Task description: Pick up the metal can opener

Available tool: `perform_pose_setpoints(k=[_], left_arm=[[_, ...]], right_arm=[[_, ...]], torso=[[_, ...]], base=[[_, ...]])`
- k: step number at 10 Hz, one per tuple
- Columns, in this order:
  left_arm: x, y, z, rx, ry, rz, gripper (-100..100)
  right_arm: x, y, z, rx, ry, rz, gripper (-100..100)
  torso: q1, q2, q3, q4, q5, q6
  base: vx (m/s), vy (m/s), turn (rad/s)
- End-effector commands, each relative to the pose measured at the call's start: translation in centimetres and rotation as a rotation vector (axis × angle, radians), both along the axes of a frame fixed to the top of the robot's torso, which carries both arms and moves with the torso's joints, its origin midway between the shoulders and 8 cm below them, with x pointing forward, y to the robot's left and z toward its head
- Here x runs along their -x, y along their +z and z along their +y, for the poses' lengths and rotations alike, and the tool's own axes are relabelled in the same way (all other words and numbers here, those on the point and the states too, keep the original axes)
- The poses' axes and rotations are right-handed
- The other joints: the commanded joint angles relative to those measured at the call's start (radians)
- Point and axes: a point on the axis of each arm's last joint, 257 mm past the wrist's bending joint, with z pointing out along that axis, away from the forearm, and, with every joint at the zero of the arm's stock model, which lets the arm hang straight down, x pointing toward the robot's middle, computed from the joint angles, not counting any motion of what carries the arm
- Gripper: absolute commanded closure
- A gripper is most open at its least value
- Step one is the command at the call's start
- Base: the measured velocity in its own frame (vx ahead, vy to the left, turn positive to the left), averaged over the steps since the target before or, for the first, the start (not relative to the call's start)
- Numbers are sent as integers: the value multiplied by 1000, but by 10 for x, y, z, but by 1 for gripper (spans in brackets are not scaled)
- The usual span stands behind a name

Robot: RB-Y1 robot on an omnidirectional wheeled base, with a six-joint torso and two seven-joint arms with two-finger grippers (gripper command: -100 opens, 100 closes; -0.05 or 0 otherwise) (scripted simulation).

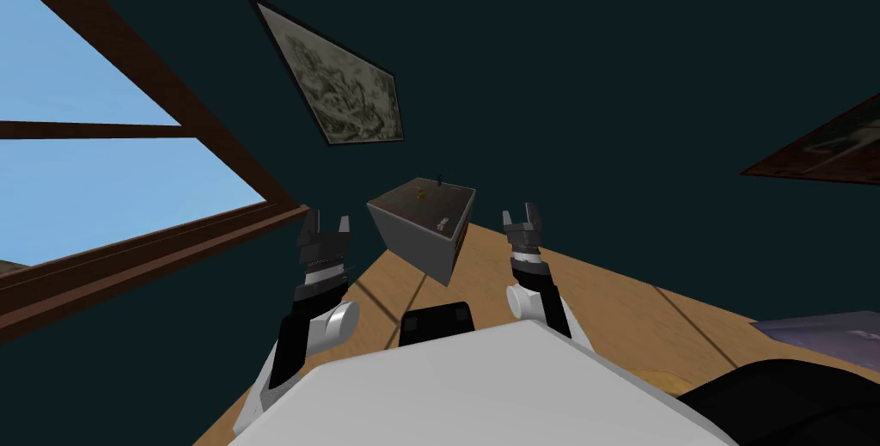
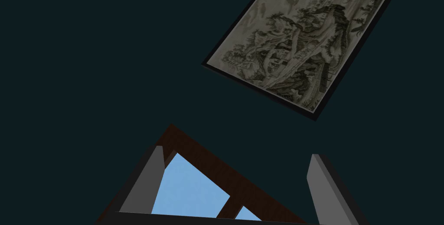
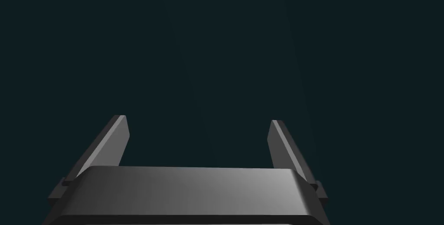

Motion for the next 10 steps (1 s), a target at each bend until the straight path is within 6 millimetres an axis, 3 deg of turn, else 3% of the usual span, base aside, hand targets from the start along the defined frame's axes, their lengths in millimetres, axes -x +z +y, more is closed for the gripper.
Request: perform_pose_setpoints(k=[1, 6, 10], left_arm=[[0, 0, 0, 0, 0, 0, 0], [0, 0, 0, 0, 0, 0, 0], [0, 0, 0, 0, 0, 0, 0]], right_arm=[[-2, -3, 5, 35, 13, 17, -100], [-12, -23, 26, 193, 55, 99, -100], [-18, -52, 46, 366, 87, 183, -100]], torso=[[0, 0, 0, 0, 0, 0], [-6, 4, 2, 1, -1, 0], [-5, 2, 1, 1, -1, 0]], base=[[-17, -24, -9], [-44, -74, 22], [-34, -60, 56]])
